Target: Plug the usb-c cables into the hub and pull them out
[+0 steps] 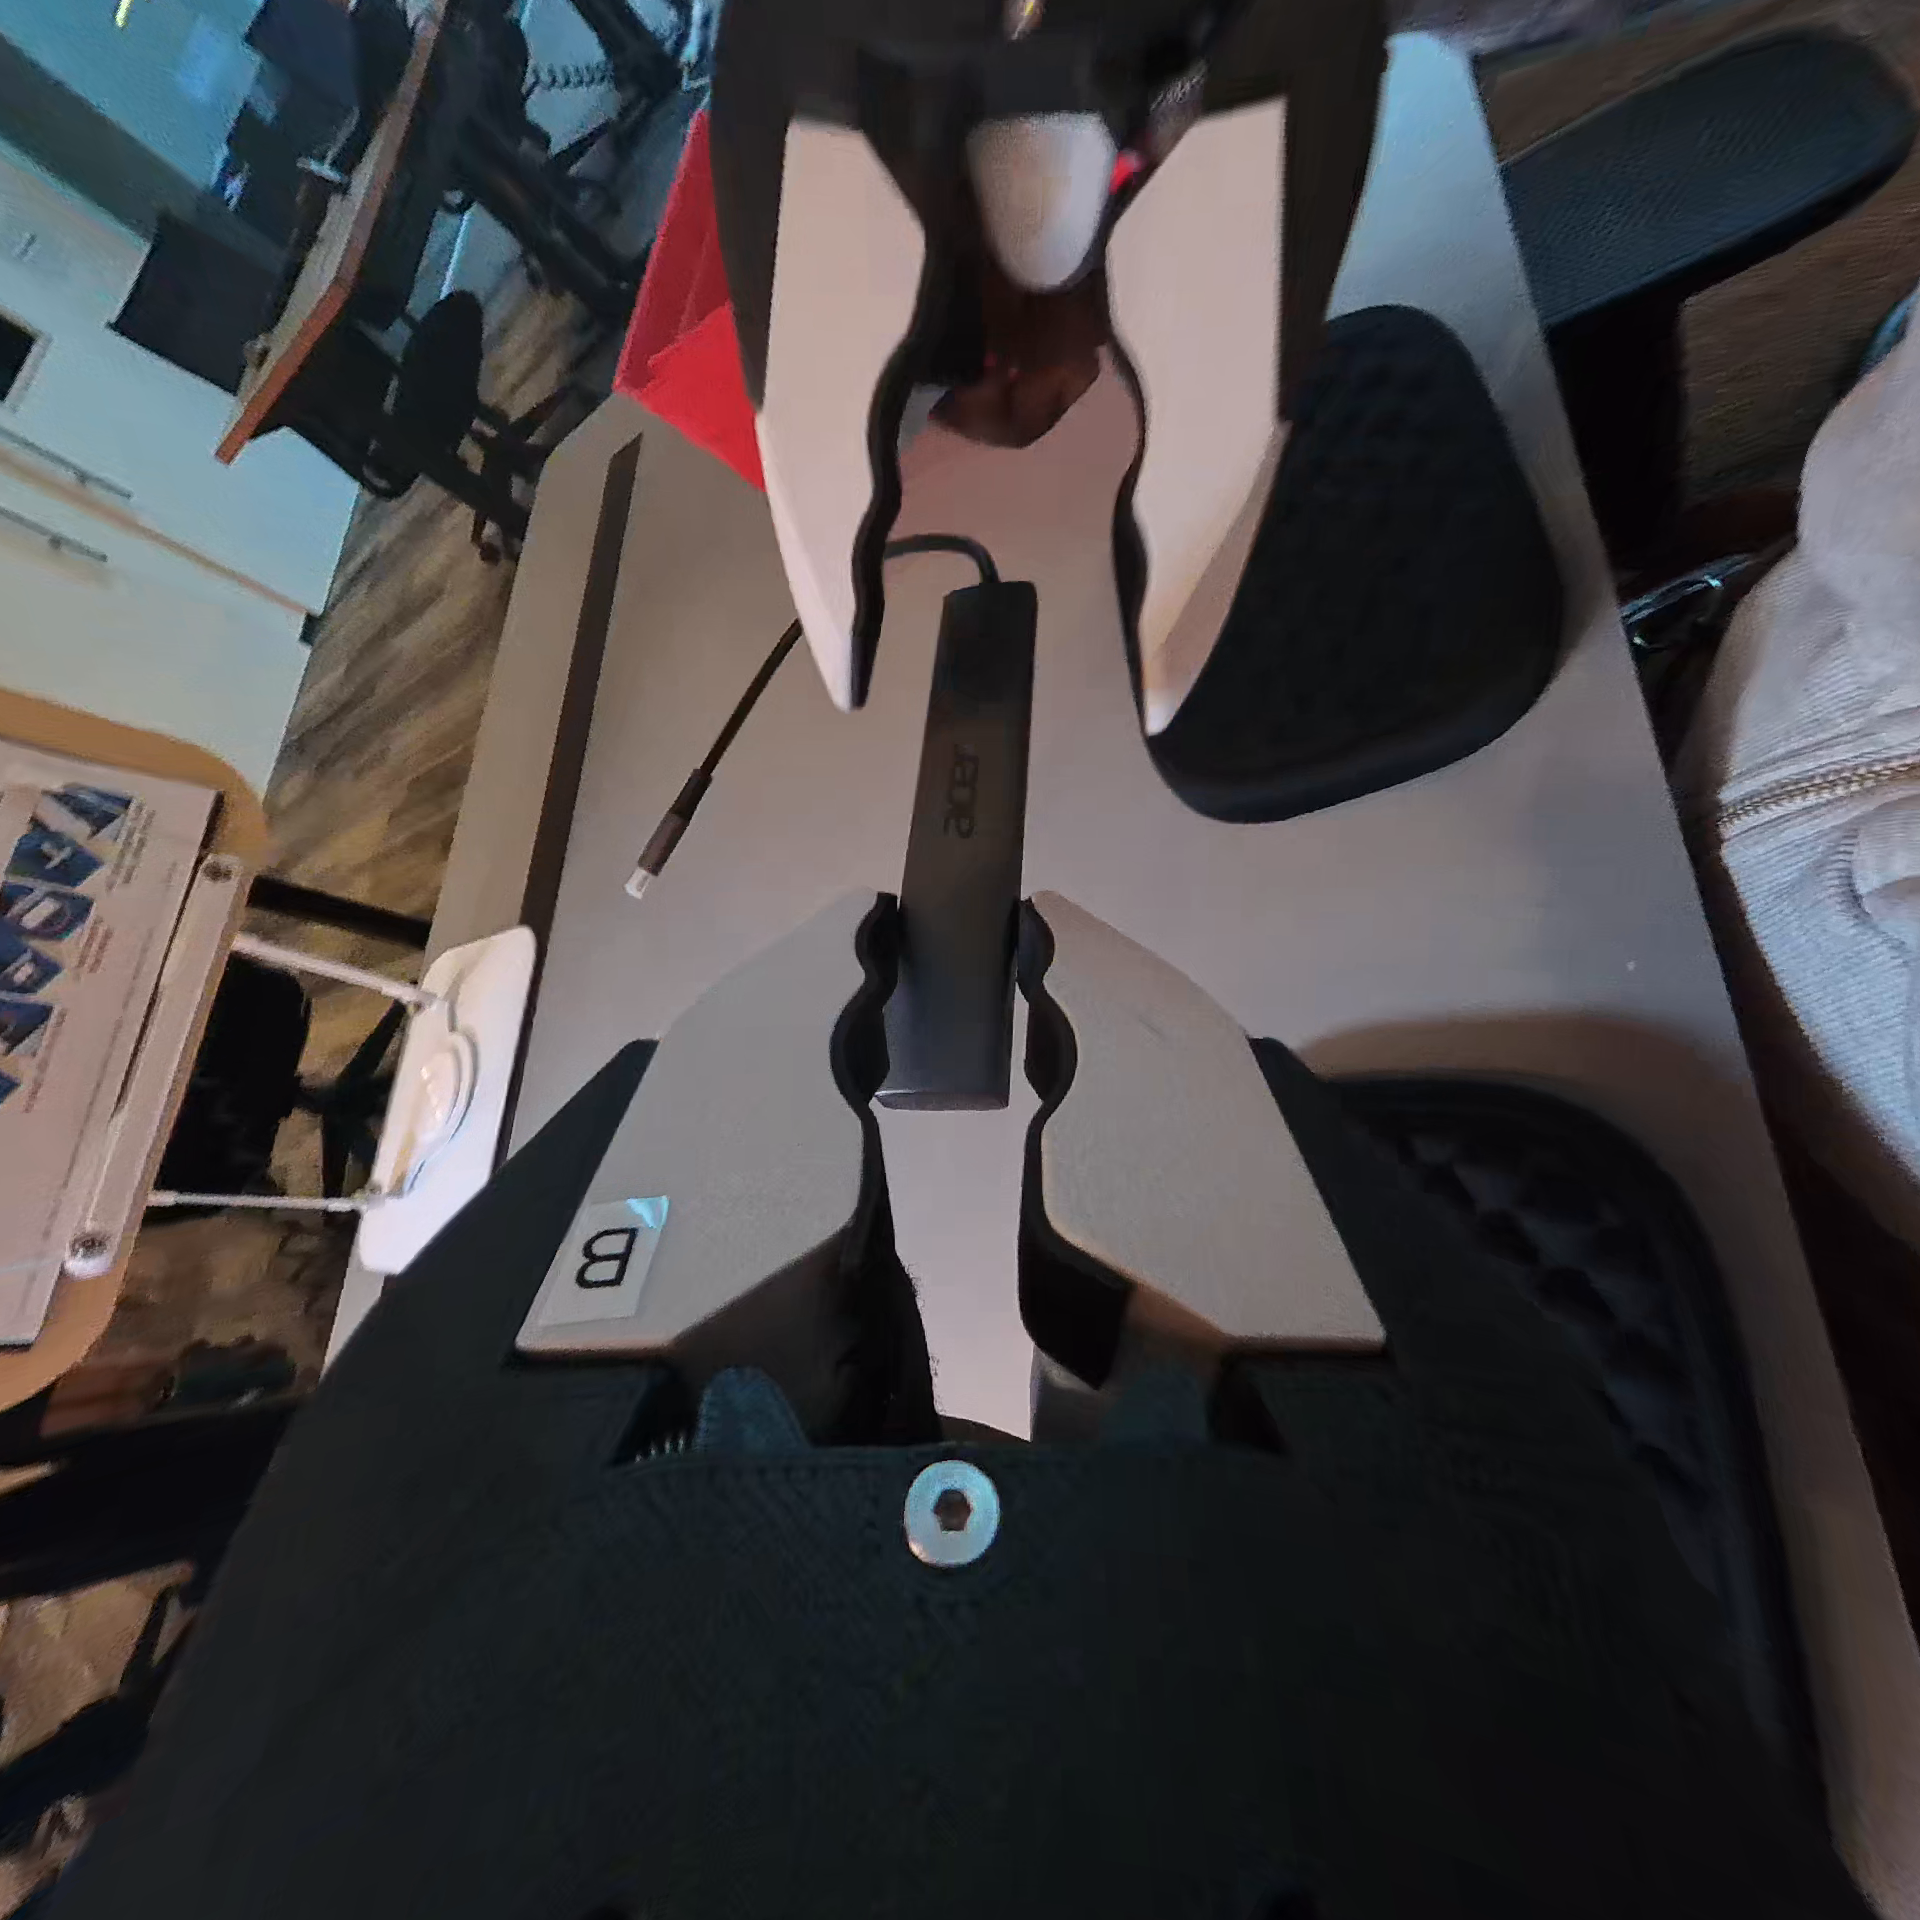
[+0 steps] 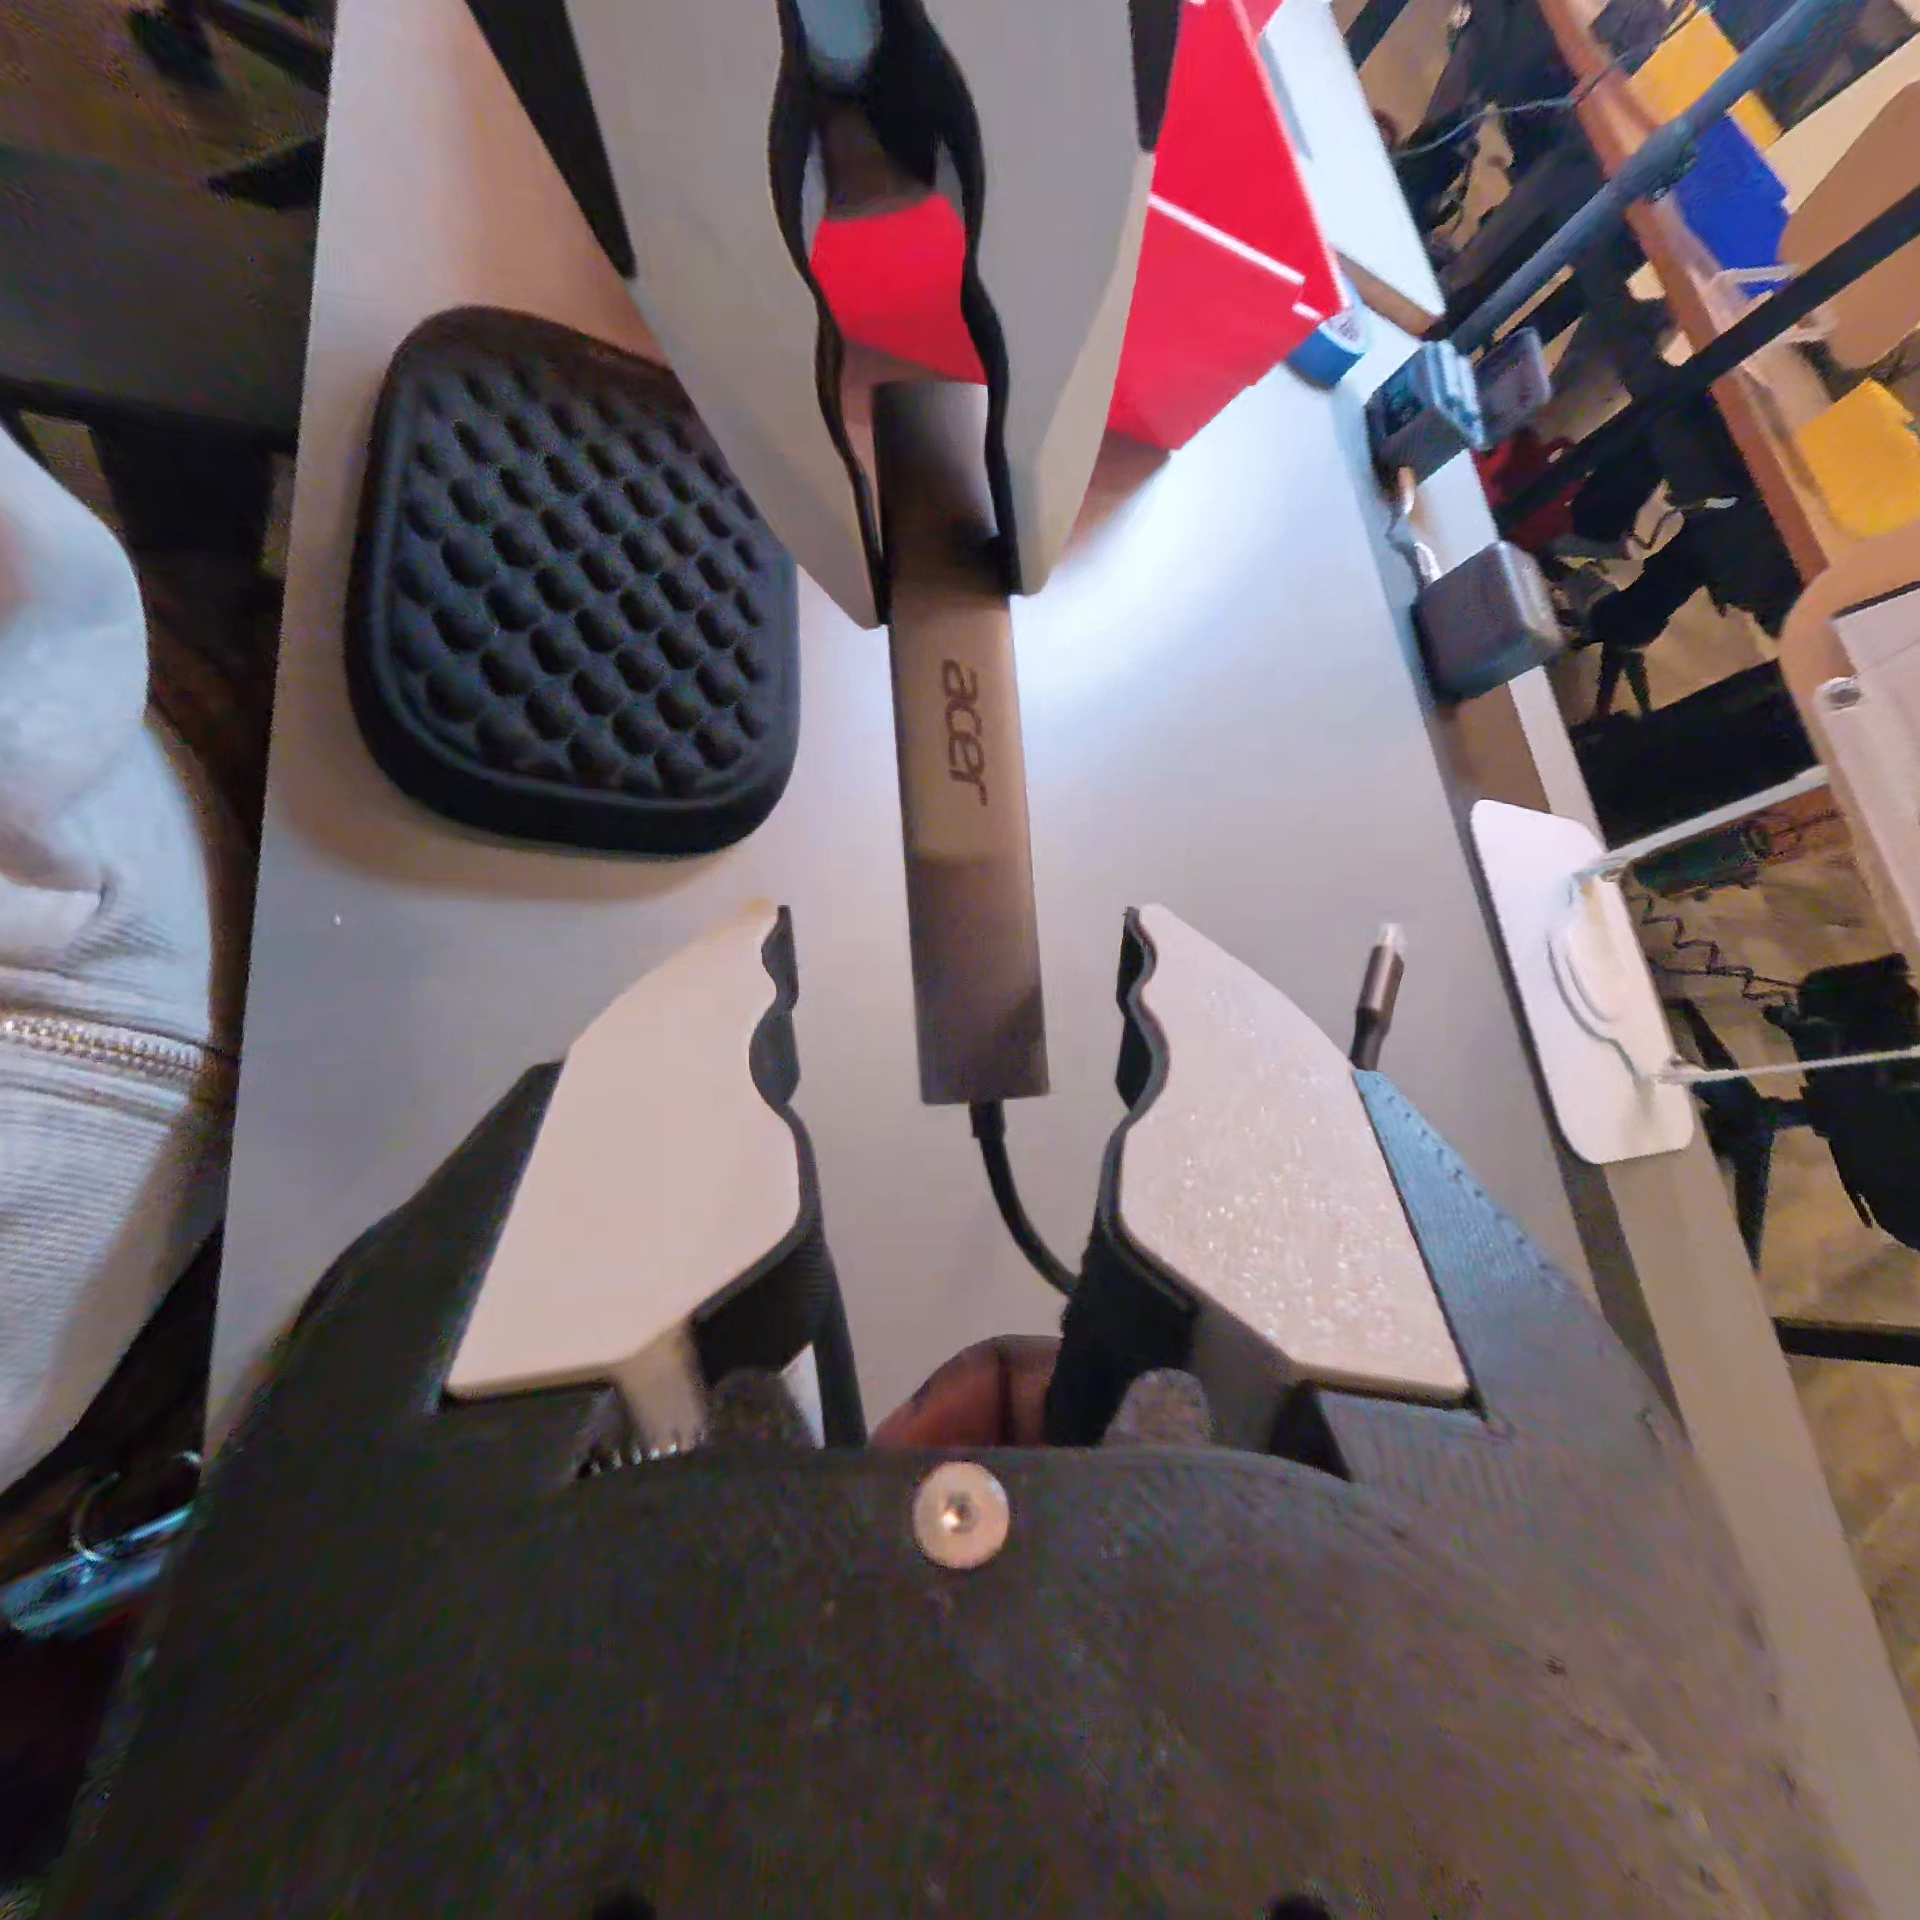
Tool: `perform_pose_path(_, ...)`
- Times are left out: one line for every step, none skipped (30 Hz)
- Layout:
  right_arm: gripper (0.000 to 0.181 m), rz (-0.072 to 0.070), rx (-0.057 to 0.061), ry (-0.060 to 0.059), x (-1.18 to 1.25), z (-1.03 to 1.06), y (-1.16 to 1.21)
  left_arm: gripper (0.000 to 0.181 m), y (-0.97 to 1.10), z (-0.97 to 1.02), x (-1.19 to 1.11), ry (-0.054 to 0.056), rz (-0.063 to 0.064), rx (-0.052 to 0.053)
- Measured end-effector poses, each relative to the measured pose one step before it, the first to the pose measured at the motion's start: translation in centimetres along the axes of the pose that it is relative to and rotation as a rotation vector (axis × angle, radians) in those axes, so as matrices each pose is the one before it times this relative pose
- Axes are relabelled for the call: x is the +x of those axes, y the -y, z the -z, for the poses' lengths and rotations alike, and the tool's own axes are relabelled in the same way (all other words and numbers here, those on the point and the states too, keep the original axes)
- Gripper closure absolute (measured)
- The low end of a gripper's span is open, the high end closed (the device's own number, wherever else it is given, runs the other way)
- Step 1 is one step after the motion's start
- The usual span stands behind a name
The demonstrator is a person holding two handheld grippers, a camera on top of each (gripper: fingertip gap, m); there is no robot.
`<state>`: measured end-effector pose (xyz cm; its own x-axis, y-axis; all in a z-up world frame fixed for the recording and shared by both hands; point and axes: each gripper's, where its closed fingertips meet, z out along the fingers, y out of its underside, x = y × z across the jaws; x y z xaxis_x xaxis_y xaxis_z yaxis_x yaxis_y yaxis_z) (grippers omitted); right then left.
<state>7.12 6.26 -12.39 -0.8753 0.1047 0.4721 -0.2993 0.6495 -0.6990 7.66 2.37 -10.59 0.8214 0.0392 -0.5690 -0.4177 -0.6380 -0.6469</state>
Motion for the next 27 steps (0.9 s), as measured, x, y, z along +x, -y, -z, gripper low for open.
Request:
perform_pose_path(0.126,0.0078,-0.0150,0.0192,-0.243,-0.219,-0.294,0.159,0.190,-0.120,0.300,-0.0094,-0.0065,0.0133)
perform_pose_path(0.139,0.0074,-0.0096,0.0151,-0.212,-0.153,-0.188,0.159,0.163,-0.131,0.374,-0.0161,-0.0028,0.0110)
perform_pose_path(0.158,0.0089,-0.0069,0.0296,-0.456,-0.058,-0.124,0.159,0.145,-0.183,0.445,-0.0190,-0.0040,0.0109)
perform_pose_path(0.158,-0.0039,-0.0146,0.0210,-0.376,-0.007,-0.215,0.159,-0.020,-0.190,0.226,-0.0049,-0.0024,0.0020)
perform_pose_path(0.158,-0.0183,-0.0126,0.0110,-0.247,0.097,-0.183,0.159,0.005,-0.158,0.215,-0.0070,0.0207,0.0087)
perform_pose_path(0.158,-0.0330,-0.0102,0.0156,-0.316,0.235,-0.185,0.158,0.221,-0.111,0.170,-0.0070,0.0506,0.0303)
perform_pose_path(0.158,-0.0513,-0.0243,0.0076,-0.175,0.304,-0.441,0.157,0.386,0.006,0.053,0.0042,0.0631,0.0481)
perform_pose_path(0.158,-0.0564,-0.0363,-0.0134,0.106,0.340,-0.757,0.150,0.324,0.220,-0.188,0.0216,0.0623,0.0505)
perform_pose_path(0.158,-0.0595,-0.0402,-0.0274,0.245,0.305,-0.981,0.146,0.225,0.398,-0.366,0.0326,0.0635,0.0474)
perform_pose_path(0.158,-0.0690,-0.0466,-0.0323,0.301,0.201,-1.216,0.139,0.217,0.562,-0.447,0.0378,0.0651,0.0496)
perform_pose_path(0.159,-0.0763,-0.0535,-0.0264,0.216,0.025,-1.401,0.132,0.246,0.677,-0.401,0.0326,0.0619,0.0529)
perform_pose_path(0.158,-0.0738,-0.0565,-0.0164,0.077,-0.178,-1.509,0.130,0.206,0.760,-0.484,0.0383,0.0603,0.0483)
perform_pose_path(0.158,-0.0630,-0.0528,-0.0096,-0.022,-0.369,-1.501,0.129,0.139,0.820,-0.449,0.0353,0.0490,0.0414)
perform_pose_path(0.158,-0.0446,-0.0482,-0.0023,-0.110,-0.534,-1.418,0.129,0.113,0.857,-0.451,0.0355,0.0405,0.0362)
perform_pose_path(0.158,-0.0251,-0.0442,0.0019,-0.140,-0.601,-1.275,0.129,0.121,0.857,-0.342,0.0281,0.0297,0.0301)
perform_pose_path(0.158,-0.0200,-0.0298,-0.0022,0.009,-0.570,-0.914,0.130,0.088,0.818,-0.203,0.0209,0.0161,0.0202)
perform_pose_path(0.158,-0.0234,-0.0151,-0.0072,0.173,-0.462,-0.506,0.131,0.015,0.782,-0.160,0.0206,0.0043,0.0067)
perform_pose_path(0.158,-0.0211,-0.0089,-0.0090,0.232,-0.341,-0.247,0.132,-0.063,0.753,-0.143,0.0217,-0.0038,-0.0056)
perform_pose_path(0.158,-0.0160,0.0027,-0.0038,0.173,-0.227,0.016,0.132,-0.114,0.746,-0.268,0.0307,-0.0050,-0.0142)
perform_pose_path(0.158,-0.0137,0.0007,0.0090,-0.023,-0.157,0.051,0.133,-0.042,0.783,-0.398,0.0381,-0.0055,-0.0117)
perform_pose_path(0.158,-0.0077,-0.0060,0.0122,-0.079,-0.083,-0.001,0.133,-0.060,0.868,-0.375,0.0315,-0.0096,-0.0146)
perform_pose_path(0.152,0.0011,0.0005,0.0021,0.038,0.063,0.082,0.133,-0.064,0.968,-0.531,0.0342,-0.0051,-0.0187)
perform_pose_path(0.143,0.0070,0.0092,-0.0014,0.076,0.251,0.188,0.132,-0.072,1.084,-0.871,0.0460,0.0063,-0.0242)
perform_pose_path(0.137,0.0035,0.0246,0.0001,0.081,0.450,0.369,0.132,-0.033,1.189,-0.986,0.0423,0.0068,-0.0228)
perform_pose_path(0.133,-0.0023,0.0439,0.0080,0.038,0.624,0.636,0.132,-0.005,1.231,-1.050,0.0364,0.0056,-0.0224)
perform_pose_path(0.129,-0.0100,0.0550,0.0181,-0.035,0.749,0.796,0.132,-0.097,1.234,-1.253,0.0397,0.0120,-0.0286)
perform_pose_path(0.124,-0.0131,0.0606,0.0245,-0.083,0.833,0.917,0.132,-0.249,1.167,-1.357,0.0364,0.0181,-0.0388)
